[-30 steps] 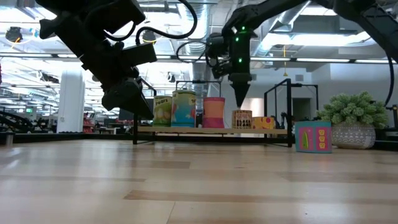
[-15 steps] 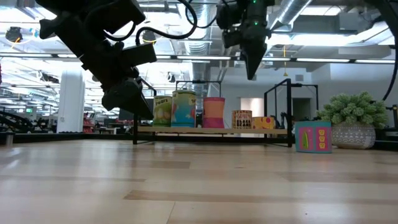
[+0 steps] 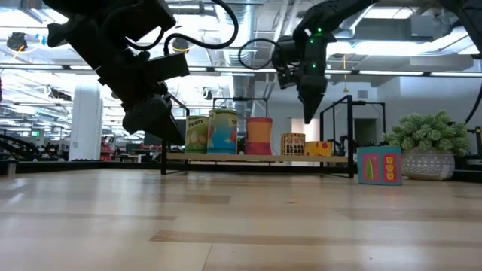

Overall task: Pick and place cans onto a shelf
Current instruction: Put the canned black beans on the shelf

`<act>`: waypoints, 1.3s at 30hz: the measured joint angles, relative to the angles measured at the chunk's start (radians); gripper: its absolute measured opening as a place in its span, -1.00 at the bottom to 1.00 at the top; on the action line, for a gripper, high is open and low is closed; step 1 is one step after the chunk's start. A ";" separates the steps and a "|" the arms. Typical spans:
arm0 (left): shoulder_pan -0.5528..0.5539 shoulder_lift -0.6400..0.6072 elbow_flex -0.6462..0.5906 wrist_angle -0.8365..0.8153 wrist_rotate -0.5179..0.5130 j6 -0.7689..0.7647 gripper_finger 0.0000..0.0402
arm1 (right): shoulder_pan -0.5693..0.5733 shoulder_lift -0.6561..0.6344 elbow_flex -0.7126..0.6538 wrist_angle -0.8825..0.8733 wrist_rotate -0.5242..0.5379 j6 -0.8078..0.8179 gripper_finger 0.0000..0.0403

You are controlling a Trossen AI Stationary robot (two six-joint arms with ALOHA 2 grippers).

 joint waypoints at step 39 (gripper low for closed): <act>0.000 0.000 0.000 0.010 -0.002 0.011 -0.53 | 0.044 0.094 -0.002 0.042 0.336 -0.109 -0.47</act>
